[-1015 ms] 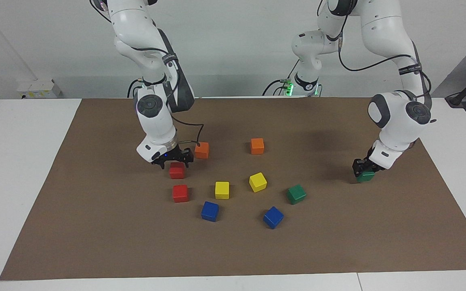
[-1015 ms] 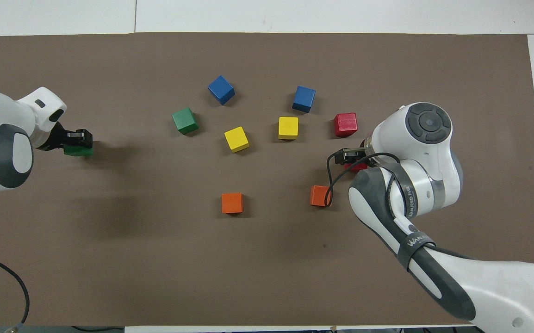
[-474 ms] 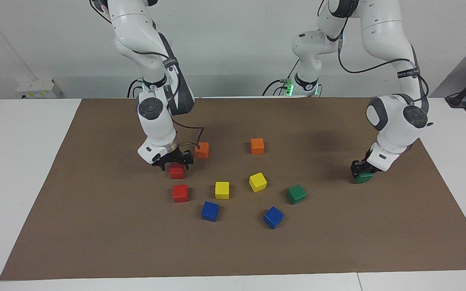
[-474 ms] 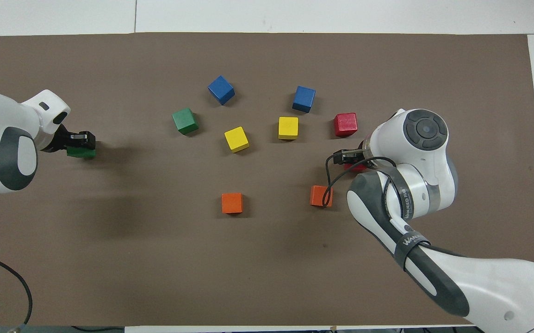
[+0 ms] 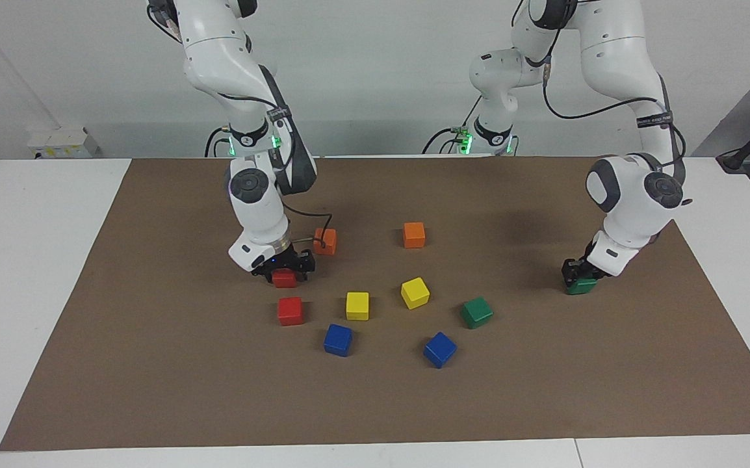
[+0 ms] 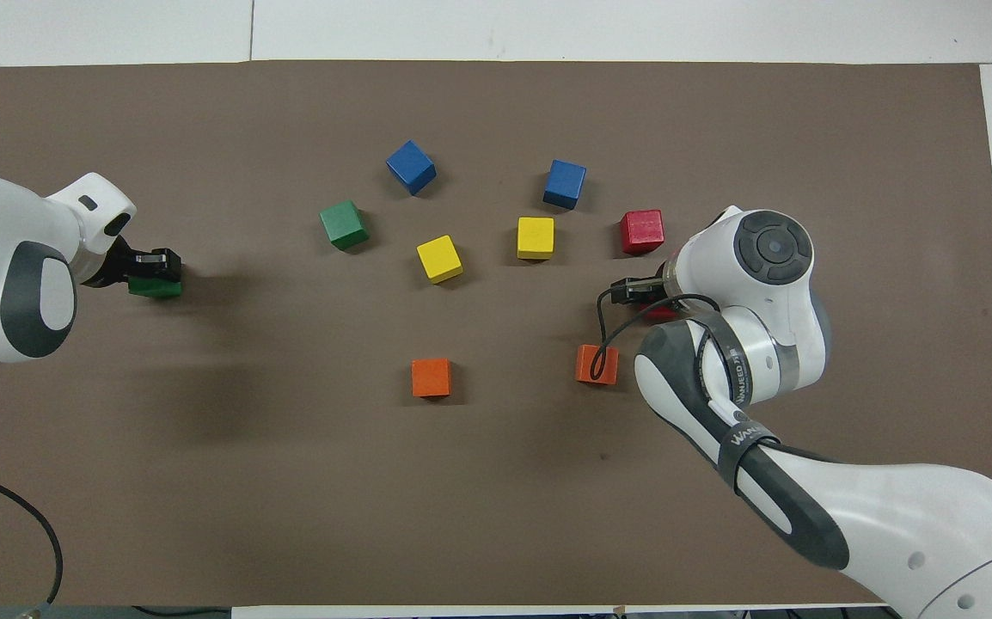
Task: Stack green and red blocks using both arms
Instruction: 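Set down the green cube with the left gripper while the right gripper carries red, then grasp the second green with the left gripper while the right gripper releases red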
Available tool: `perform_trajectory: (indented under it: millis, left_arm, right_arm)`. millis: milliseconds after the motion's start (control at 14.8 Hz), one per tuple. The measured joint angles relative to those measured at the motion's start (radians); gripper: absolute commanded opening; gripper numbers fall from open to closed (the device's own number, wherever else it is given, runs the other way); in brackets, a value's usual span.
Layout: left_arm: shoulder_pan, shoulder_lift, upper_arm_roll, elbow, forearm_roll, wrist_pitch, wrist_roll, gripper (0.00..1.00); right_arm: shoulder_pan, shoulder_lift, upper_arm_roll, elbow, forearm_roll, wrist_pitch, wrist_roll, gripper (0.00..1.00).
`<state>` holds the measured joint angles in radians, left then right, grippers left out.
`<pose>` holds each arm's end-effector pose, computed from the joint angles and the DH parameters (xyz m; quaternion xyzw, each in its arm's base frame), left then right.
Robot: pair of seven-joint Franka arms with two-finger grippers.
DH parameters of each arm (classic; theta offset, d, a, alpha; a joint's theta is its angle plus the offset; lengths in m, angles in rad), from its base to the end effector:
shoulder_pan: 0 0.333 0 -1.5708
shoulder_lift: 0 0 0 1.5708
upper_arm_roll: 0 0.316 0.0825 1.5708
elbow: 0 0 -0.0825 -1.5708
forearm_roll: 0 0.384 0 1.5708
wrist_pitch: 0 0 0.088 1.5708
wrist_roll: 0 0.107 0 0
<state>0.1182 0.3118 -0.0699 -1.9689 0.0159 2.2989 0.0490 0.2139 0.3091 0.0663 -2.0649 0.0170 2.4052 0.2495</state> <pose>0.6096 0.0315 0.3158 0.9999 -0.0038 0.0097 0.0042 0.5692 0.1630 0.2861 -0.9997 -0.0074 -0.0112 0.0195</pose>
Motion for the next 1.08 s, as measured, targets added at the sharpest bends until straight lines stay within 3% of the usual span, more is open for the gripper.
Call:
perform_trajectory:
  millis: [541,812,1083]
  left_arm:
    - [0.0,0.0,-0.001,0.023,0.0,0.016,0.001,1.0]
    - [-0.033,0.001,-0.012,0.11,0.0,-0.052,-0.067,1.0]
    - [-0.173,0.022,-0.018,0.242,-0.001,-0.176,-0.315,1.0]
  right_arm:
    - [-0.026,-0.053,-0.009,0.187,0.0,-0.267,0.014,0.0]
    - [-0.184,-0.088,-0.014,0.195,-0.001,-0.284,-0.149,0.0]
    - [-0.32,-0.082,-0.018,0.174,-0.001,-0.275,-0.314,0.0]
